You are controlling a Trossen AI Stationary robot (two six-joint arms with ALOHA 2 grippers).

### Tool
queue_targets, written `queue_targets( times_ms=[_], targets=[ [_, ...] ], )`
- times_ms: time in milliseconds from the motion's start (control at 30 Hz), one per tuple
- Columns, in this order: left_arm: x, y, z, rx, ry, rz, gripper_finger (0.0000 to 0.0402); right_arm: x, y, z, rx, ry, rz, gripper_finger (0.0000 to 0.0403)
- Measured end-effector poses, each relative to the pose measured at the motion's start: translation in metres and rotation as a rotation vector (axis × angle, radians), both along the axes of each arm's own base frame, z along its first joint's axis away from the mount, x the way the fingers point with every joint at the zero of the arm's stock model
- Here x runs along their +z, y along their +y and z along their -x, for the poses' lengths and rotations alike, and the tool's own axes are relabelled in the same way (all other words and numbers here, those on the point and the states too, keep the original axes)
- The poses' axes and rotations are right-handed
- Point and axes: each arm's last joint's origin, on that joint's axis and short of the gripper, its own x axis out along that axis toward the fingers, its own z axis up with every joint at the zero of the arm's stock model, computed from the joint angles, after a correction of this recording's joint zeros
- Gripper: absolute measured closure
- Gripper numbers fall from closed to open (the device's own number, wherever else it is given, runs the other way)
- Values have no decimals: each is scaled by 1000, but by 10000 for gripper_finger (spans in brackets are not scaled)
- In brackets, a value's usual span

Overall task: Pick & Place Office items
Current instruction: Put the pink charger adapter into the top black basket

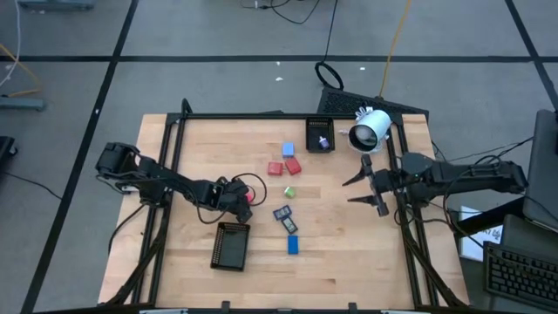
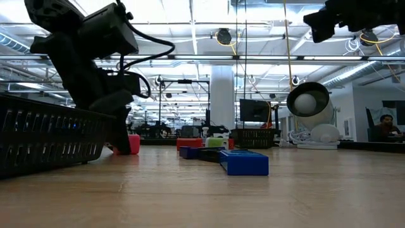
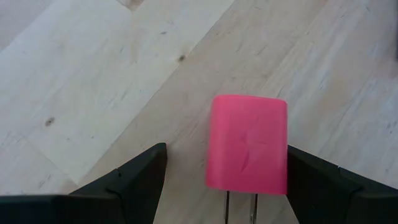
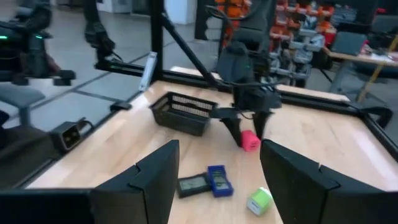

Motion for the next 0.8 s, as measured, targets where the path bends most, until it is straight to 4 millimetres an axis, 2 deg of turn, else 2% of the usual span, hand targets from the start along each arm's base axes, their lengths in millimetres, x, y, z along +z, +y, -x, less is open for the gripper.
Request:
queue_targets(
  times_ms=[233, 433, 500, 633, 800],
  targets=[
    [1, 0, -3, 0, -39, 10, 105, -38, -3, 1, -28, -102, -46, 188],
    [1, -1, -4, 13, -49, 20, 105, -78, -6, 5, -66, -192, 11, 188],
    [1, -1, -4, 15, -52, 21, 105, -70, -7, 6, -117, -290, -4, 188],
    [1, -1, -5, 11, -59, 25, 105, -81, -8, 3, -147, -161, -87, 188],
    [1, 1, -5, -18, -52, 12, 105, -79, -8, 3, -145, -181, -97, 188]
  ],
)
